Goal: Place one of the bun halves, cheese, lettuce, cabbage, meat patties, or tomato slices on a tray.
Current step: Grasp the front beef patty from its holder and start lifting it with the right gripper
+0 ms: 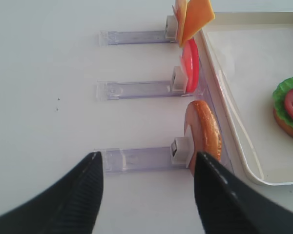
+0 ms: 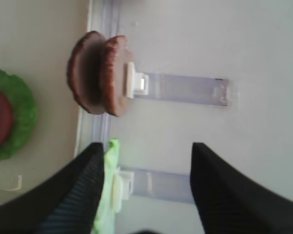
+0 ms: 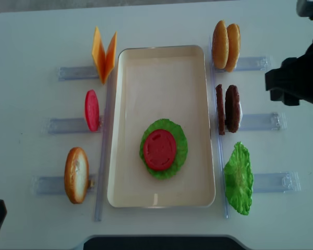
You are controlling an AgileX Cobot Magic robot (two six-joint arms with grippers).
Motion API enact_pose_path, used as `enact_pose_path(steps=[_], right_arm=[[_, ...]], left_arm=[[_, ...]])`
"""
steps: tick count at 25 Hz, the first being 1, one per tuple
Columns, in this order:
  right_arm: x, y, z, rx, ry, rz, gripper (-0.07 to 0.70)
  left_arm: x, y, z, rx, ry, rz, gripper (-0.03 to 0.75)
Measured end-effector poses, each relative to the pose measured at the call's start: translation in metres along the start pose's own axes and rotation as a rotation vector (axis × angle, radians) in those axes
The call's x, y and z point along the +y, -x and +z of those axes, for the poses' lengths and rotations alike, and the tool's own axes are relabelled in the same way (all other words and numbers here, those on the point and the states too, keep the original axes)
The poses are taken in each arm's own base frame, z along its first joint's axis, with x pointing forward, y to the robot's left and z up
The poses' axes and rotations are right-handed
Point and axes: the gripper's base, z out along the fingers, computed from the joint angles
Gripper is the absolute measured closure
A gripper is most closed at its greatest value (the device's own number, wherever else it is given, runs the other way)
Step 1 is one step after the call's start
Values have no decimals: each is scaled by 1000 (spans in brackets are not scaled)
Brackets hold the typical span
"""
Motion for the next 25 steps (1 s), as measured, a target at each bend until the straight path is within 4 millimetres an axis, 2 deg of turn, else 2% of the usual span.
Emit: enact_pose_path(steps=[5, 10, 15, 25], right_arm=[[29, 14, 1, 10, 38, 9, 244], [45, 39, 13, 49, 49, 14, 237], [50, 52, 42, 113, 27, 8, 225], [54, 55, 92, 225, 13, -1, 216]], left_arm=[[0, 0, 0, 0, 0, 0, 263], [0, 0, 0, 0, 0, 0, 263], [0, 0, 0, 0, 0, 0, 263], [0, 0, 0, 0, 0, 0, 263]])
